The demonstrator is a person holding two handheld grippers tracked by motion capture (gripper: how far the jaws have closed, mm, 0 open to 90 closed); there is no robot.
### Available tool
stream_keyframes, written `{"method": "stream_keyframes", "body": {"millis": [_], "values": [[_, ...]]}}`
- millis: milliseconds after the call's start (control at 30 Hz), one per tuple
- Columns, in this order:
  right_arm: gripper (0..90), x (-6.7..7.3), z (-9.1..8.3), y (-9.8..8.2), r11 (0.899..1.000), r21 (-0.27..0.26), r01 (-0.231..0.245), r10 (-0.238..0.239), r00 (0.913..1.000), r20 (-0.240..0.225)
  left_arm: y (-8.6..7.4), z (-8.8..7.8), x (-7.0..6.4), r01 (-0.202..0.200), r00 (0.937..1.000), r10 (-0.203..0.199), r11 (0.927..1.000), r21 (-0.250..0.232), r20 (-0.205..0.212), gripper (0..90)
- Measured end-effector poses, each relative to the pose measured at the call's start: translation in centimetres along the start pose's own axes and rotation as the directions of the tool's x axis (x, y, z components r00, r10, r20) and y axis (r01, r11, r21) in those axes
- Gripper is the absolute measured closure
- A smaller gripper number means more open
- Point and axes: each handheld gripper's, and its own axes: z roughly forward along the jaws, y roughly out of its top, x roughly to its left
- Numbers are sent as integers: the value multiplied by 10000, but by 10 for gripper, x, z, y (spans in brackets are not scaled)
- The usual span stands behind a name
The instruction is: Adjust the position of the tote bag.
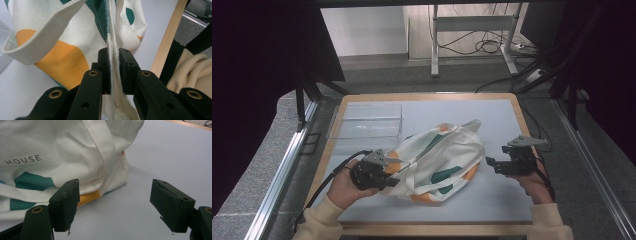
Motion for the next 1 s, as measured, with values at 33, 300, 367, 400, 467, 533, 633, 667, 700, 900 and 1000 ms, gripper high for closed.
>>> {"method": "stream_keyframes", "body": {"millis": [33, 300, 367, 400, 467, 533, 633, 667, 700, 900, 1000], "values": [[246, 0, 0, 1, 10000, 6, 35, -35, 10000, 13, 0, 0, 1, 7, 10000, -7, 10000, -5, -14, 809], [248, -1, -4, 9, 9990, -6, 450, -450, 9990, -25, -2, 1, 4, 107, 9999, -107, 9999, -11, 91, 825], [247, -2, -6, 13, 9982, -54, 593, -593, 9982, 23, -3, 1, 4, 163, 9998, -163, 9999, 15, 89, 826], [247, -2, -6, 13, 9982, -54, 593, -593, 9982, 23, -3, 1, 4, 163, 9998, -163, 9999, 15, 89, 827], [254, -2, -8, 17, 9975, -86, 705, -705, 9975, 86, -3, 1, 3, 206, 9998, -206, 9998, 13, 61, 828], [266, -3, -7, 20, 9963, -72, 852, -852, 9963, 60, -4, 3, 2, 209, 9998, -209, 9998, 76, -14, 829], [270, -5, -2, 29, 9917, 306, 1248, -1247, 9922, -37, -4, 3, 1, 218, 9998, -218, 9997, 72, -19, 830], [270, -6, -1, 31, 9910, 351, 1296, -1294, 9916, -61, -4, 3, 1, 215, 9998, -215, 9997, 65, -17, 830], [270, -6, -1, 31, 9910, 351, 1296, -1294, 9916, -61, -4, 3, 1, 207, 9998, -207, 9998, 76, -11, 830], [282, -17, 9, 47, 9832, 493, 1758, -1750, 9844, -205, -5, 2, 3, 260, 9997, -260, 9997, 45, 2, 829], [289, -23, 15, 54, 9824, 593, 1771, -1754, 9840, -316, -5, 2, 3, 230, 9997, -230, 9997, 47, 8, 829]]}}
